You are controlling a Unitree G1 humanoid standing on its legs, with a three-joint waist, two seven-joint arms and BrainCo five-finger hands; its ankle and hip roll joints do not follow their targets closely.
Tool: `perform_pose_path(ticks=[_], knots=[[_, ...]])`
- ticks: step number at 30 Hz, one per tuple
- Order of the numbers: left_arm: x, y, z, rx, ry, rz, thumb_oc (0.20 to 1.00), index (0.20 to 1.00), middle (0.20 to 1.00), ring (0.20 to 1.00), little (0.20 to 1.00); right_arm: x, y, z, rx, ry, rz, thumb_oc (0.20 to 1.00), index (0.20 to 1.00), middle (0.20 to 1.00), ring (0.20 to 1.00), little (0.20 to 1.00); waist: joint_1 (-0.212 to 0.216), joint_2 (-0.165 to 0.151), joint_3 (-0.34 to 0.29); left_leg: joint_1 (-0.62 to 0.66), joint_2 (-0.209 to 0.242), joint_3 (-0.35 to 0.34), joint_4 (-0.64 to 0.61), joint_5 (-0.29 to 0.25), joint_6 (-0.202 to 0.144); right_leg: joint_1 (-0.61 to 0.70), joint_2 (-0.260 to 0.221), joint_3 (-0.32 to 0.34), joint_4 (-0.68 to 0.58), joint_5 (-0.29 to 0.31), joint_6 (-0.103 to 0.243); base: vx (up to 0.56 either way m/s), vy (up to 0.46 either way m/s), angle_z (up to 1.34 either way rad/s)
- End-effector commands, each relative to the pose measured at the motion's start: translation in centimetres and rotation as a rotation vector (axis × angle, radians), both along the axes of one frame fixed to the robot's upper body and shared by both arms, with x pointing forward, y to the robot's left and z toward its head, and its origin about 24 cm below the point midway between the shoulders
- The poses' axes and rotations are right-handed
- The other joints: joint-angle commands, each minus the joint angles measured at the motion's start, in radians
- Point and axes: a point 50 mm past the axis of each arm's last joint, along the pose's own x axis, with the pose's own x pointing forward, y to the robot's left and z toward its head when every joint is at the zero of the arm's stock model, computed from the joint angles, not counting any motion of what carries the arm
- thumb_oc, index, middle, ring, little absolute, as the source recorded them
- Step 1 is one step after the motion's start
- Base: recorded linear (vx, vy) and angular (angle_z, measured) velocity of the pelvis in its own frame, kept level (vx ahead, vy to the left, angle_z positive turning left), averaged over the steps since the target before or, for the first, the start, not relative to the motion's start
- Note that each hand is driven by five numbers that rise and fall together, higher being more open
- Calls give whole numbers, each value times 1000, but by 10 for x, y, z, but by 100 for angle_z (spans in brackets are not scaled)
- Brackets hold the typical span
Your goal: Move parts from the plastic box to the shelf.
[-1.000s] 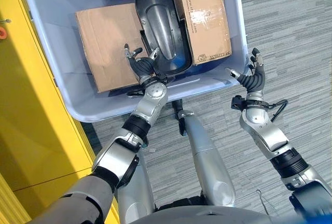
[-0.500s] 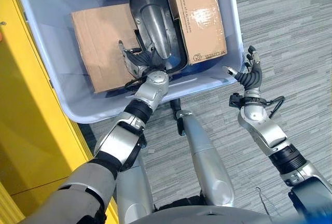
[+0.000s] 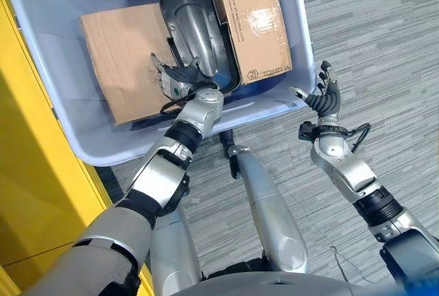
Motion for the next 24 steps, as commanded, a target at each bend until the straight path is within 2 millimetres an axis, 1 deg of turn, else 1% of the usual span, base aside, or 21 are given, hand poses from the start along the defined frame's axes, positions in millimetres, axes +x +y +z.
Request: perform_pose_path(ticks=[1, 6, 8, 11, 12, 14, 15, 18, 21, 22, 24], knots=[[-22, -1, -81, -104, 378, 7, 1000, 1000, 1000, 1000, 1000, 3, -6, 23, 29, -88, -20, 1000, 1000, 1000, 1000, 1000, -23, -20, 46, -30, -5, 27, 124, -127, -10, 29, 45, -61, -57, -10, -6, 1, -32, -4], [-22, -2, -84, -84, 403, -24, 1000, 1000, 1000, 1000, 1000, 3, -5, 24, 36, -91, -20, 1000, 1000, 1000, 1000, 1000, -24, -18, 46, -41, -3, 25, 131, -129, -9, 17, 44, -61, -55, -9, -6, -5, -29, -1], [-23, 0, -88, -54, 450, -45, 1000, 1000, 1000, 1000, 1000, 4, -5, 24, 39, -91, -22, 1000, 1000, 1000, 1000, 1000, -26, -18, 46, -44, -3, 26, 132, -129, -10, 16, 43, -60, -59, -7, -7, -6, -41, 1], [-24, 2, -90, -47, 467, -42, 1000, 1000, 1000, 1000, 1000, 4, -5, 25, 39, -90, -21, 1000, 1000, 1000, 1000, 1000, -30, -18, 46, -46, -1, 27, 138, -131, -9, 11, 43, -59, -57, -5, -8, -2, -22, -1], [-23, 2, -93, -50, 511, -82, 573, 573, 573, 573, 573, 4, -5, 26, 40, -93, -20, 1000, 1000, 1000, 1000, 1000, -34, -18, 46, -50, 1, 28, 143, -132, -10, 7, 42, -58, -57, -4, -9, -4, -34, -5], [-23, 2, -93, -60, 504, -89, 313, 313, 313, 313, 313, 4, -6, 27, 41, -94, -20, 1000, 1000, 1000, 1000, 1000, -36, -16, 46, -52, 1, 28, 143, -132, -10, 5, 42, -57, -59, -3, -9, -6, -20, -5], [-22, 4, -94, -61, 513, -110, 200, 200, 200, 200, 200, 4, -7, 28, 40, -96, -19, 1000, 1000, 1000, 1000, 1000, -39, -14, 46, -53, 1, 29, 145, -134, -9, 2, 42, -56, -57, -3, -10, -4, -17, -4], [-23, 5, -94, -82, 505, -73, 200, 200, 200, 200, 200, 4, -8, 28, 44, -90, -16, 1000, 1000, 1000, 1000, 1000, -42, -11, 46, -56, 1, 29, 148, -136, -8, -2, 41, -54, -57, -4, -10, -1, -9, -3], [-24, 5, -99, -112, 557, -107, 200, 200, 200, 200, 200, 3, -8, 30, 43, -104, -24, 1000, 1000, 1000, 1000, 1000, -44, -9, 46, -62, 1, 29, 155, -139, -8, -8, 40, -54, -55, -4, -11, -2, -9, -2], [-25, 4, -103, -154, 576, -140, 200, 200, 200, 200, 200, 3, -9, 31, 45, -111, -28, 1000, 1000, 1000, 1000, 1000, -46, -10, 46, -66, 2, 29, 161, -141, -8, -11, 39, -54, -52, -4, -12, 0, 0, 0], [-26, 4, -106, -194, 562, -125, 200, 200, 200, 200, 200, 4, -10, 33, 41, -112, -26, 1000, 1000, 1000, 1000, 1000, -49, -12, 46, -68, 3, 30, 166, -143, -7, -14, 39, -55, -49, -4, -13, 0, 0, 0]])
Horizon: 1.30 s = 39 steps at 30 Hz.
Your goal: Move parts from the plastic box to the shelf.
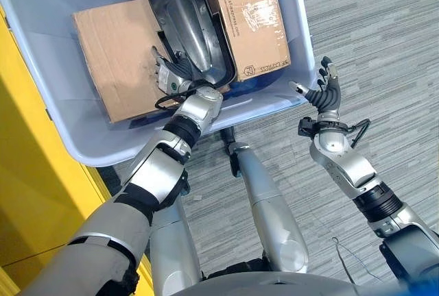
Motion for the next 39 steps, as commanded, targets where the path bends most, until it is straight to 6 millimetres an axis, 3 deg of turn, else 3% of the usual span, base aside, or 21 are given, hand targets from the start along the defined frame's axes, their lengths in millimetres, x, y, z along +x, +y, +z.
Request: perform_pose_path(ticks=[1, 15, 23, 28, 39], knots=[[-29, 2, -111, -332, 496, -68, 200, 200, 200, 200, 200, 1, -10, 27, 14, -106, -22, 1000, 1000, 1000, 1000, 1000, -57, -12, 50, -50, 3, 5, 165, -138, -6, 29, 35, -83, -73, 1, -3, 0, 0, 0], [-26, 10, -107, -414, 440, -46, 200, 200, 200, 200, 200, 0, -10, 28, 23, -98, -18, 1000, 1000, 1000, 1000, 1000, -60, -15, 50, -94, 2, 5, 207, -154, -1, -17, 39, -81, -49, 0, -7, 0, 0, 0], [-16, 4, -93, -480, 295, -122, 200, 200, 200, 200, 200, -3, -11, 25, 19, -97, -10, 1000, 1000, 1000, 1000, 1000, -66, -5, 50, -101, -4, 3, 215, -157, 2, -28, 42, -72, -40, 2, -7, 0, 4, 0], [-14, 6, -73, -452, 32, -138, 200, 200, 200, 200, 200, -9, -14, 15, 12, -101, -17, 1000, 1000, 1000, 1000, 1000, -49, 34, 50, -44, -22, -2, 170, -138, 0, 22, 34, -58, -48, -2, -5, -7, 76, 4], [-22, 18, -80, -452, 3, -147, 200, 200, 200, 200, 200, -14, -18, 7, -3, -109, -9, 1000, 1000, 1000, 1000, 1000, -22, 75, 50, 111, -33, 4, 46, -110, -6, 170, 9, -60, -108, -13, 2, -6, 83, 3]])
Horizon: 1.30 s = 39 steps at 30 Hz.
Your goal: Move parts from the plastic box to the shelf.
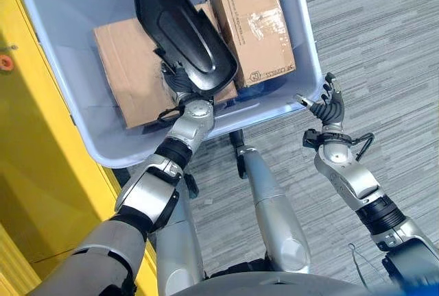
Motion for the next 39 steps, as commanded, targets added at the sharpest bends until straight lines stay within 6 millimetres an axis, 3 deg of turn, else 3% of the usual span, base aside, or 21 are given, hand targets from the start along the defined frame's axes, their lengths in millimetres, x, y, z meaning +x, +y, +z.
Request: perform_pose_path(ticks=[1, 10, 11, 12, 13, 15, 21, 31, 39], knots=[[-13, 3, -44, -134, 177, 40, 200, 200, 200, 200, 200, -4, -8, 27, -22, -153, 2, 1000, 1000, 1000, 1000, 1000, -20, 30, 48, 25, 20, 11, 75, -118, -26, 89, 54, -77, -99, -15, -5, 9, 68, -1], [-9, 9, -34, -143, 135, 49, 200, 200, 200, 200, 200, -5, -10, 27, -33, -136, 16, 1000, 1000, 1000, 1000, 1000, -21, 28, 48, 84, 24, 17, 74, -131, -20, 143, 49, -80, -96, -28, -6, 8, 39, 1], [-7, 9, -30, -142, 120, 49, 200, 200, 200, 200, 200, -4, -10, 30, -34, -145, 17, 1000, 1000, 1000, 1000, 1000, -17, 32, 48, 64, 31, 27, 68, -105, -14, 120, 54, -83, -100, -3, -11, 14, 35, -1], [-8, 10, -28, -134, 81, 50, 200, 200, 200, 200, 200, -6, -10, 27, -37, -136, 21, 1000, 1000, 1000, 1000, 1000, -20, 30, 48, 95, 27, 18, 75, -133, -18, 156, 50, -78, -96, -30, -6, -57, 18, 1], [-7, 10, -22, -126, 50, 48, 200, 200, 200, 200, 200, -6, -10, 29, -37, -145, 23, 1000, 1000, 1000, 1000, 1000, -17, 32, 48, 77, 33, 27, 69, -108, -12, 135, 54, -81, -100, -6, -11, 8, 43, -3], [-6, 9, -9, -83, -29, 39, 200, 200, 200, 200, 200, -8, -10, 28, -42, -145, 30, 1000, 1000, 1000, 1000, 1000, -17, 34, 48, 94, 34, 29, 66, -111, -8, 152, 54, -76, -104, -6, -10, -37, 29, -4], [-13, 8, 2, -64, -157, 2, 200, 200, 200, 200, 200, -14, -16, 22, -53, -151, 22, 1000, 1000, 1000, 1000, 1000, -7, 50, 48, 173, 33, 32, 38, -120, -1, 228, 50, -73, -125, -11, -6, -2, 49, -4], [-30, 28, -1, -140, -232, -53, 200, 200, 200, 200, 200, -25, -20, 11, -72, -118, 99, 1000, 1000, 1000, 1000, 1000, -9, 99, 48, 398, 40, 42, -26, -136, 2, 461, 23, -68, -182, -30, -4, 22, 87, -1], [-43, 36, -6, -178, -248, -80, 200, 200, 200, 200, 200, -31, -21, -9, -139, -39, 143, 1000, 1000, 1000, 1000, 1000, -5, 139, -25, 499, 50, 48, -79, -121, -5, 599, -2, -77, -251, -34, -4, 39, 71, -1]])
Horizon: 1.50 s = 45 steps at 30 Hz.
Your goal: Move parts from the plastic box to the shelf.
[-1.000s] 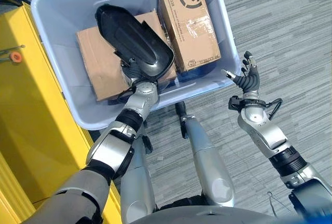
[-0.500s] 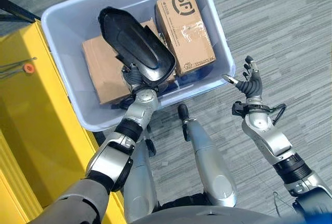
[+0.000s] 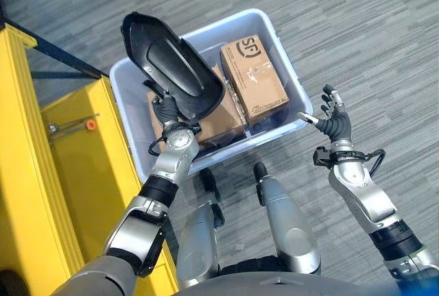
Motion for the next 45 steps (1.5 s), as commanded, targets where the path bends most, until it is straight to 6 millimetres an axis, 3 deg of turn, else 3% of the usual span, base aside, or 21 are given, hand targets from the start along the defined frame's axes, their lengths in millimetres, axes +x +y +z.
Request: perform_pose_path(ticks=[1, 7, 15, 20, 22, 25, 30, 31, 32, 34, 36, 39, 45], knots=[[1, 9, 28, -7, -157, 9, 200, 200, 200, 200, 200, -3, -3, 8, -37, -70, 13, 1000, 1000, 1000, 1000, 1000, -4, -27, -76, -4, 21, 16, 48, -116, -9, 107, -22, -69, -137, -22, 13, 40, -1, 5], [-13, 5, 18, -8, -132, -52, 200, 200, 200, 200, 200, -11, -5, -7, -37, -20, 34, 1000, 1000, 1000, 1000, 1000, 27, -16, -141, 55, 28, 6, 19, -106, -8, 210, -23, -102, -192, -19, 17, 58, -52, 6], [-33, -3, -1, -64, -92, -118, 200, 200, 200, 200, 200, -16, 0, -15, -36, 3, 67, 1000, 1000, 1000, 1000, 1000, 67, -10, -157, 71, 39, -31, 13, -87, -9, 260, -12, -127, -170, -46, 11, 1, -93, 9], [-50, 4, -14, -72, -58, -129, 200, 200, 200, 200, 200, -21, 3, -23, -44, 40, 100, 1000, 1000, 1000, 1000, 1000, 98, -9, -157, 81, 73, -61, -51, -44, -25, 295, -10, -149, -157, -62, 10, 32, -78, 27], [-53, 7, -16, -60, -45, -138, 200, 200, 200, 200, 200, -24, 2, -26, -41, 54, 103, 1000, 1000, 1000, 1000, 1000, 97, -9, -158, 80, 91, -20, -68, -40, -25, 307, -16, -172, -155, -66, 11, 38, -45, 33], [-53, 8, -17, -26, -28, -180, 200, 200, 200, 200, 200, -35, -7, -32, -20, 81, 82, 1000, 1000, 1000, 1000, 1000, 53, -25, -180, 87, 133, 158, -50, -58, -27, 323, -55, -266, -165, -77, 18, -104, -52, 95], [-47, -2, -9, 5, -67, -239, 200, 200, 200, 200, 200, -36, -11, -29, 11, 54, 72, 1000, 1000, 1000, 1000, 1000, 22, -44, -218, 138, 158, 260, 140, -126, -8, 309, -85, -337, -216, -43, 8, -217, 47, 108], [-46, -7, -7, 35, -72, -265, 200, 200, 200, 200, 200, -33, -11, -28, 35, 40, 77, 1000, 1000, 1000, 1000, 1000, 20, -48, -234, 166, 149, 280, 194, -167, 3, 312, -96, -360, -245, -21, 12, -127, 101, 91], [-46, -7, -7, 36, -71, -265, 200, 200, 200, 200, 200, -33, -11, -28, 35, 39, 77, 1000, 1000, 1000, 1000, 1000, 20, -48, -234, 166, 149, 279, 195, -169, 4, 313, -96, -360, -246, -21, 13, -134, 201, 102], [-46, -13, -8, 41, -51, -308, 200, 200, 200, 200, 200, -30, -8, -24, 73, 11, 104, 1000, 1000, 1000, 1000, 1000, 28, -35, -254, 214, 106, 303, 130, -205, 17, 316, -105, -400, -265, -3, 30, -71, 216, 78], [-46, -17, -6, 66, -50, -339, 200, 200, 200, 200, 200, -31, -3, -18, 72, -48, 138, 1000, 1000, 1000, 1000, 1000, 39, -18, -263, 229, 80, 320, 56, -187, 19, 329, -101, -432, -278, 3, 36, -44, 305, 94], [-48, -24, 0, 106, -61, -374, 200, 200, 200, 200, 200, -30, 14, -14, 89, -56, 213, 1000, 1000, 1000, 1000, 1000, 82, 10, -285, 226, 23, 287, -26, -161, 20, 357, -102, -464, -316, 11, 46, -45, 438, 65], [-53, -20, 4, 167, -75, -378, 200, 200, 200, 200, 200, -29, 37, -16, 111, -21, 318, 1000, 1000, 1000, 1000, 1000, 149, 16, -300, 222, -18, 248, -81, -152, 28, 383, -122, -496, -359, 34, 76, -50, 227, 39]])
